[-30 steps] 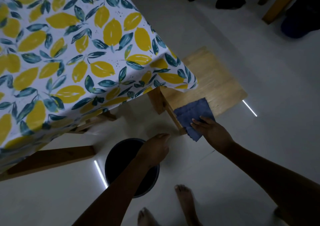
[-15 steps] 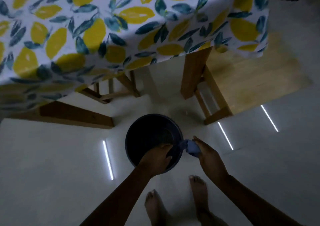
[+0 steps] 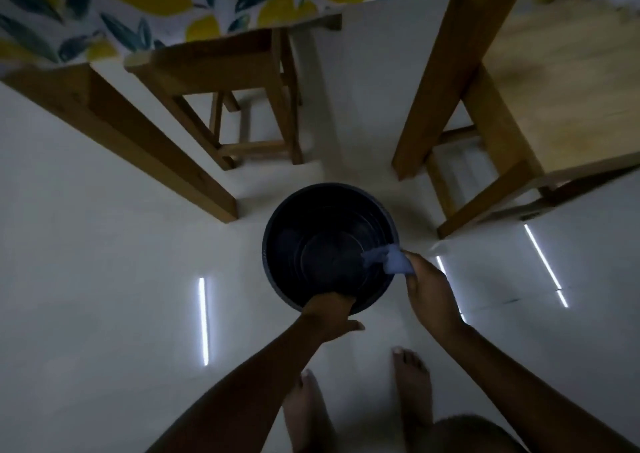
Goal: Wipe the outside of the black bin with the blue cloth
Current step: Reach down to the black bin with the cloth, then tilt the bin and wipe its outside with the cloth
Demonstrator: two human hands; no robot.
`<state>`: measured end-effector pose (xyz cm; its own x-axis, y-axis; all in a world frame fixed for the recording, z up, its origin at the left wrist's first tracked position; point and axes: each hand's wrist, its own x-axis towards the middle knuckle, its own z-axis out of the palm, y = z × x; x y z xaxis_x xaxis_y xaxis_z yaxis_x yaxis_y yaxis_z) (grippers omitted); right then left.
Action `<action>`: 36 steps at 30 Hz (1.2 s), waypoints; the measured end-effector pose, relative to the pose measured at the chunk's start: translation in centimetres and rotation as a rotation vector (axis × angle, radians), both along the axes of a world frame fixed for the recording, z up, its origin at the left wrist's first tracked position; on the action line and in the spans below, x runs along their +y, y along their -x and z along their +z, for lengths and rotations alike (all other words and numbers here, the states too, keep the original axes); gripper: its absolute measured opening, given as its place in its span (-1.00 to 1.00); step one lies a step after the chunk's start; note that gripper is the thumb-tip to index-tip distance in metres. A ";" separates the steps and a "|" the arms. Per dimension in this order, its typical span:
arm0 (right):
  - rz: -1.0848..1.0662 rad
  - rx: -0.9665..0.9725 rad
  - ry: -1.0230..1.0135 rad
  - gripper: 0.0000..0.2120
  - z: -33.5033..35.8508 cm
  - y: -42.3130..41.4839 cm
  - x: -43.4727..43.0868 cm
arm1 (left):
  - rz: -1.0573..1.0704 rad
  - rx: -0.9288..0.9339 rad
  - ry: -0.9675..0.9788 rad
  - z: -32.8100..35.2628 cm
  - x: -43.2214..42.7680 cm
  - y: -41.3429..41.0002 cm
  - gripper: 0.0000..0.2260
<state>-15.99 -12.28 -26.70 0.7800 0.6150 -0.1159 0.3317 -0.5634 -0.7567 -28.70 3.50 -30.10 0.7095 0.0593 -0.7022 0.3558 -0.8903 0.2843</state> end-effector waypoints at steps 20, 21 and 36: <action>0.103 -0.184 0.084 -0.75 3.9 0.3 3.3 | 0.641 -0.359 0.177 3.4 3.9 1.7 -0.77; 0.163 -0.187 0.117 -0.79 3.5 0.5 3.3 | 0.658 -0.359 0.170 2.9 4.3 1.4 -0.76; 0.411 -0.012 0.168 -0.44 -7.7 4.9 -2.0 | 0.762 -0.441 0.060 -1.6 5.6 -0.7 -0.68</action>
